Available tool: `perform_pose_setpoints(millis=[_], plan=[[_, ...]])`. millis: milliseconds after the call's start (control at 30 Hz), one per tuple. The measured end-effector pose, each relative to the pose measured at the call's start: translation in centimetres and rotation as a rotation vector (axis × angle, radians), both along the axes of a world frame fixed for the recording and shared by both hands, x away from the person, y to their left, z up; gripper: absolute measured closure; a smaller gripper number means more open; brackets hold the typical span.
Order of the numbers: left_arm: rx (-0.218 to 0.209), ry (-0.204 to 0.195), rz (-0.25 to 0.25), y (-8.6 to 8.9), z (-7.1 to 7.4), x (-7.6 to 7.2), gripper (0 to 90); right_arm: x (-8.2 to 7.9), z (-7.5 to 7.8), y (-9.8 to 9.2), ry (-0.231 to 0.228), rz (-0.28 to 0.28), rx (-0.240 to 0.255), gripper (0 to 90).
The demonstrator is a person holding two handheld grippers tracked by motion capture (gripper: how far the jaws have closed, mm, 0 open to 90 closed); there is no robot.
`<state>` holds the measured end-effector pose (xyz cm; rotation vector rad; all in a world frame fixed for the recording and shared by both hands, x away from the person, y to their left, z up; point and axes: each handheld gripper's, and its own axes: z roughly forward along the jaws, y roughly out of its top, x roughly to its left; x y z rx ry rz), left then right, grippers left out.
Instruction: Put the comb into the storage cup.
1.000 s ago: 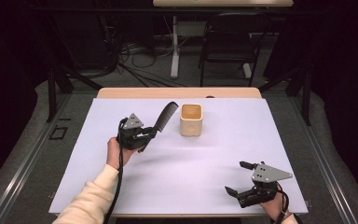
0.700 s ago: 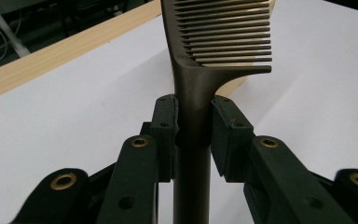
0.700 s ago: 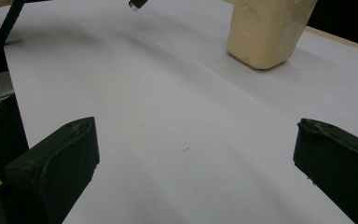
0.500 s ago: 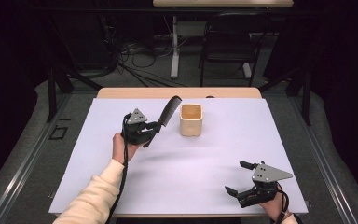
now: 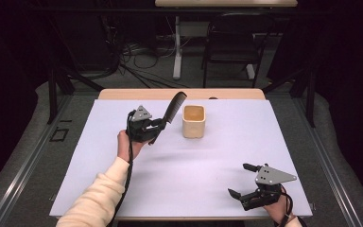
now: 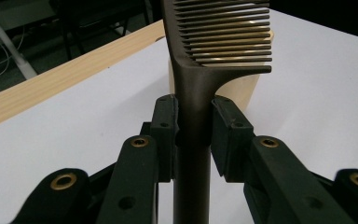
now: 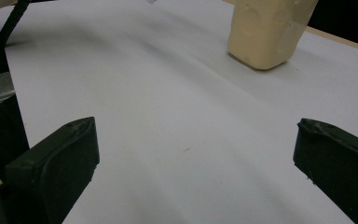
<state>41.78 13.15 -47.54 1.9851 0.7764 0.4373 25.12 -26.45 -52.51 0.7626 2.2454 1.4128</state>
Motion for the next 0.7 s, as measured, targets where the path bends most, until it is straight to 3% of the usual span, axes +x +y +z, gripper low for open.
perform_pose_setpoints(millis=[700], plan=[[-0.015,-0.028,0.005,-1.5,1.0,1.4,72.0,0.0,0.0,0.0,0.001,0.002,0.002,0.0]])
